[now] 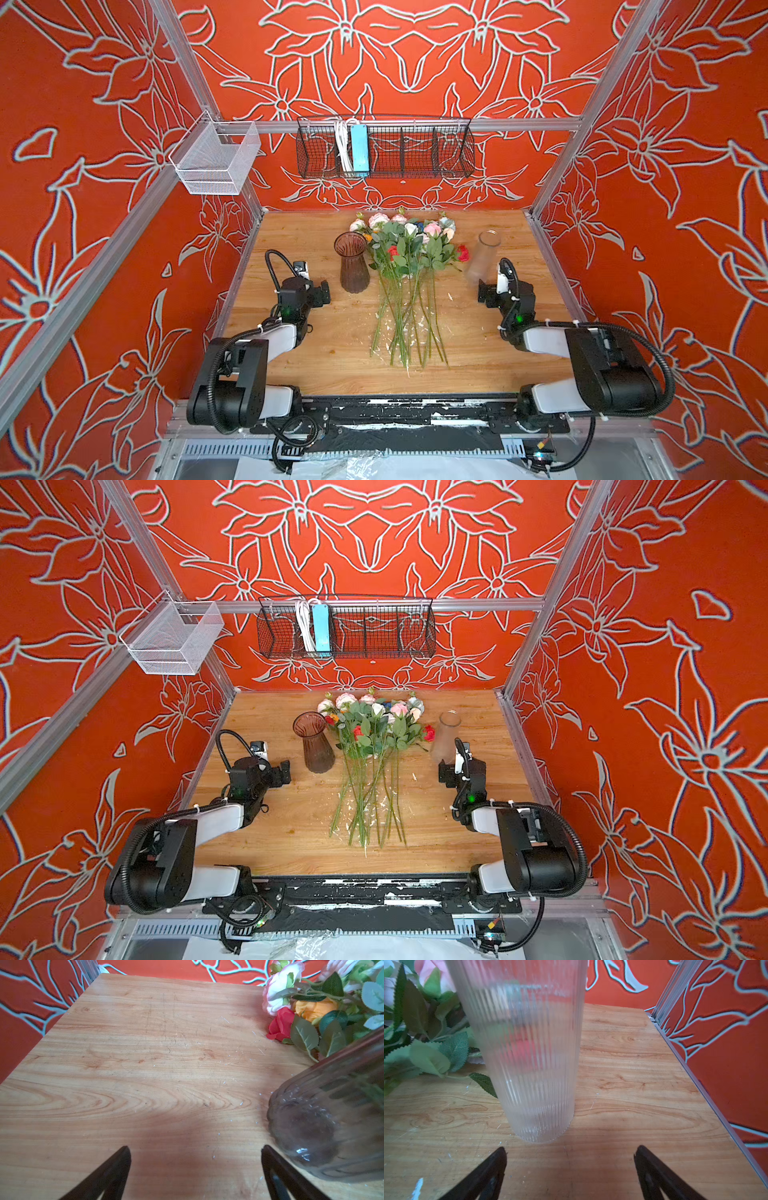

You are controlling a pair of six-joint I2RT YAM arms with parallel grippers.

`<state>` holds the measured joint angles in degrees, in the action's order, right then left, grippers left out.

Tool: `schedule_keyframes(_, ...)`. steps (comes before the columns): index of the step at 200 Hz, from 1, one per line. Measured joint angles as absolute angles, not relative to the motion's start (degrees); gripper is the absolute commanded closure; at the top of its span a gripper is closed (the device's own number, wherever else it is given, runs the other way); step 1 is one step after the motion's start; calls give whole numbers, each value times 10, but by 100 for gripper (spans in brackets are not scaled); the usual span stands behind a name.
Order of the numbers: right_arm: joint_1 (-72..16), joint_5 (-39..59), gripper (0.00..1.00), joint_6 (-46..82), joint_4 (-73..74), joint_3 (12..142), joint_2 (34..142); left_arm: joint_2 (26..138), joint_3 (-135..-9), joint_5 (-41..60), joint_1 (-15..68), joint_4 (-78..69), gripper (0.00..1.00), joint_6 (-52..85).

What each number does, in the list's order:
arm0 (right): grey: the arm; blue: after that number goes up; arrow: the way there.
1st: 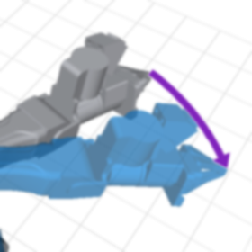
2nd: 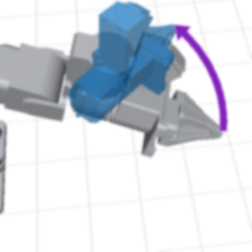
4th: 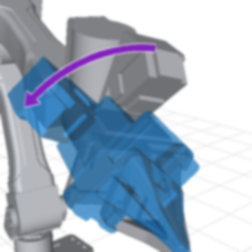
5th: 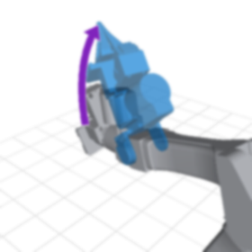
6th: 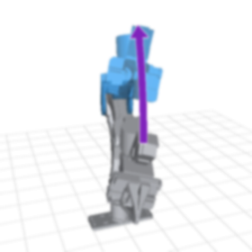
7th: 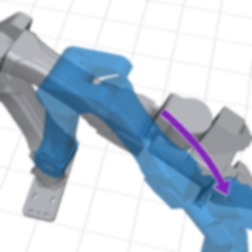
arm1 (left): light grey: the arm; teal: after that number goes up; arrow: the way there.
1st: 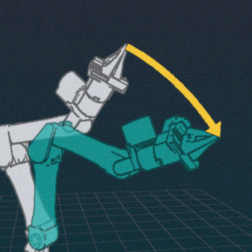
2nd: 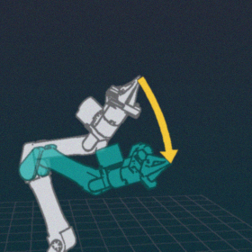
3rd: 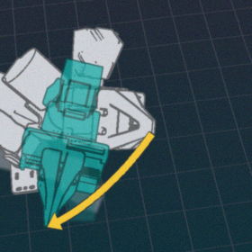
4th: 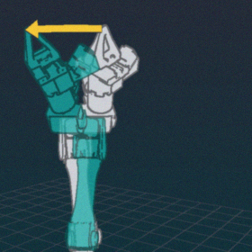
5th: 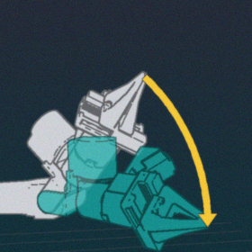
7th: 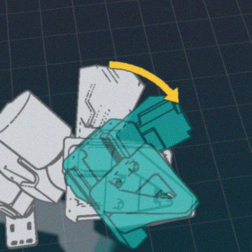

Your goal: Arrange the flowers into the vase

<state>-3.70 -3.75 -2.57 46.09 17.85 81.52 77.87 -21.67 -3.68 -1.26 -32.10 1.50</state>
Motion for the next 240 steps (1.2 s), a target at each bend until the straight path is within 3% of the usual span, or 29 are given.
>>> schedule_keyframes(240, -33, -25, 2, -26, 456, 178, 815, 778, -217, -37, -13, -321, 3, 15)
